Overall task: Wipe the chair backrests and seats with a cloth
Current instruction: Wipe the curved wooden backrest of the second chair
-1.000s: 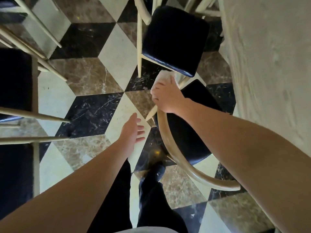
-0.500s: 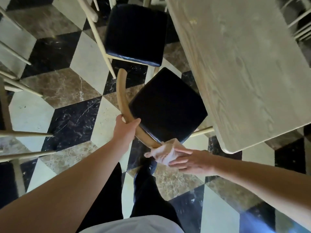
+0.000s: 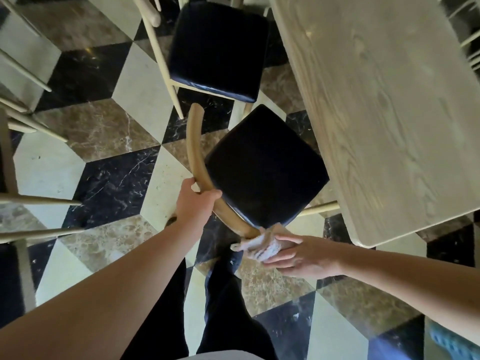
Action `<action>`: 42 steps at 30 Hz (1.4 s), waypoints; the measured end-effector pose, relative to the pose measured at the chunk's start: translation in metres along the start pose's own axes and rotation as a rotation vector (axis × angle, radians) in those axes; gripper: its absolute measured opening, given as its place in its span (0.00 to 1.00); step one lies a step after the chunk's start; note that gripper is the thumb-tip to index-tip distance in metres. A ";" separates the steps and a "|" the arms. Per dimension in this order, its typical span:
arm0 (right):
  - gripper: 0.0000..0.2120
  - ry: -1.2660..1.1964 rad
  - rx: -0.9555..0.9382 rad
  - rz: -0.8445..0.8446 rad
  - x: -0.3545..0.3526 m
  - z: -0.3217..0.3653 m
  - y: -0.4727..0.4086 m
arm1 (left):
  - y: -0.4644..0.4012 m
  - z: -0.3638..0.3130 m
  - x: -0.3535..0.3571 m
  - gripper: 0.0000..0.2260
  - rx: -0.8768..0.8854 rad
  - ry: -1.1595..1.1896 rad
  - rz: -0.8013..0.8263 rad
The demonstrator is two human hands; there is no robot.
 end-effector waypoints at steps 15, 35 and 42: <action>0.15 -0.999 1.018 -0.732 -0.012 -0.305 -0.159 | -0.100 -0.053 -0.080 0.14 -0.217 0.156 0.239; 0.31 -2.583 0.769 -1.358 0.081 -0.252 -0.140 | -0.084 -0.211 0.043 0.24 0.774 -0.842 0.051; 0.18 -1.555 1.078 -0.961 0.097 -0.284 -0.149 | -0.084 -0.200 0.073 0.23 1.055 -1.406 -0.142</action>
Point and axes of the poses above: each hand's wrist, its own y-axis away from the middle knuckle, its own x-axis out of the palm, z = x × y, the point moved 9 cm from there along -y, towards the middle knuckle, and after that the axes turned 9 degrees about -x, right-handed, at the moved point
